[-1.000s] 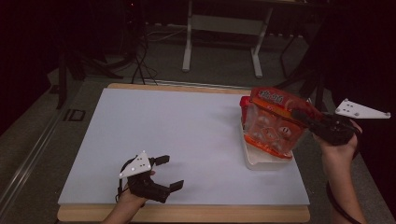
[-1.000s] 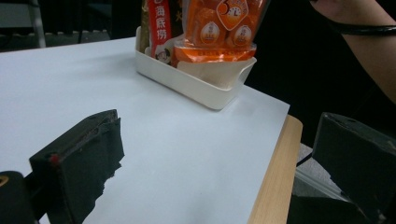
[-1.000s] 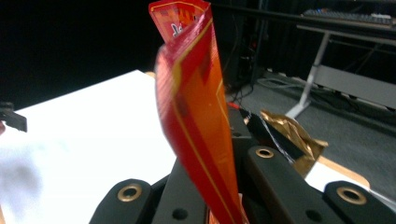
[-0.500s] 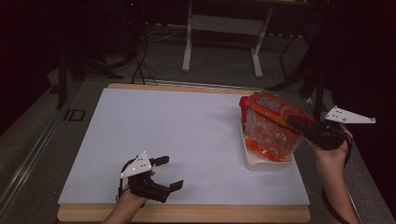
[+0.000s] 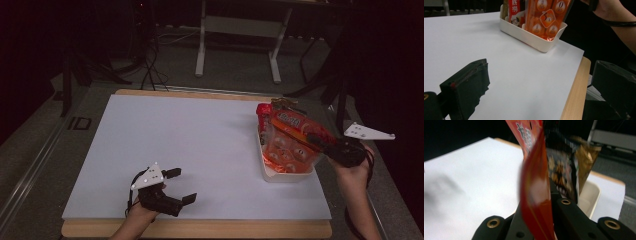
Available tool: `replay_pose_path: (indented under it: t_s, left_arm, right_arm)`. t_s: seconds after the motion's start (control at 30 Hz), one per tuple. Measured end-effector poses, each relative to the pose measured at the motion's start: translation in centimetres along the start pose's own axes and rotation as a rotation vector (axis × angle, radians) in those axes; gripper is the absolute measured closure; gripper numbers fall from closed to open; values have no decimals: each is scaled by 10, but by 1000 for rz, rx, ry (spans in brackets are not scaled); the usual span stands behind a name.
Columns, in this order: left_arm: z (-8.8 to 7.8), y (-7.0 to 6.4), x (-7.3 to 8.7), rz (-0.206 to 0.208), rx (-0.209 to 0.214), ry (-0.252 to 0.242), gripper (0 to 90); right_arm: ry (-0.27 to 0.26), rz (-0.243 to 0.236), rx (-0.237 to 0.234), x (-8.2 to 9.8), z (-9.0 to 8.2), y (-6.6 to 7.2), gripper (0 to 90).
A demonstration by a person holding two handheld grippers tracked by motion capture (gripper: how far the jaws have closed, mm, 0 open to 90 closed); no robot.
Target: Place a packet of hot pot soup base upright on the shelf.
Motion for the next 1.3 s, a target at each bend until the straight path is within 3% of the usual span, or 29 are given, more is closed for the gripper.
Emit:
replay_pose_path:
  t_s: [0.23, 0.4, 0.5, 0.63, 0.9, 0.97, 1.1, 1.2, 1.3]
  left_arm:
    - [2, -1, 2, 0, 3, 12, 18]
    - [3, -1, 3, 4, 3, 18, 18]
    - [4, -2, 4, 1, 5, 20, 18]
    - [4, -1, 5, -1, 4, 19, 18]
    - [5, -2, 6, -1, 8, 21, 18]
    - [5, -2, 5, 1, 7, 21, 18]
    - [5, -2, 5, 1, 3, 18, 18]
    - [4, -2, 5, -1, 3, 15, 18]
    - [4, -2, 5, 0, 5, 17, 18]
  right_arm:
    - [-15, 59, -4, 12, -4, -13, 885]
    - [-44, 67, -3, 4, -7, -8, 704]
    - [-62, 58, 11, -4, -10, -3, 653]
    - [-110, 70, -8, -17, -17, 6, 554]
    - [-218, 21, -42, -40, -28, 27, 461]
    - [-254, -15, -48, -47, -32, 35, 461]
    - [-258, -58, -74, -56, -29, 54, 406]
    - [-254, -66, -88, -56, -26, 61, 383]
    - [-241, -88, -120, -55, -18, 76, 313]
Point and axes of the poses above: each handheld gripper's, and its own axes: z roughly forward along the jaws, x roughly out of its underside, y roughly to its left, the point moved 6 cm from there along z, roughly forward along the jaws, and after that the axes turned 11 degrees about z, right-handed, at the moved point
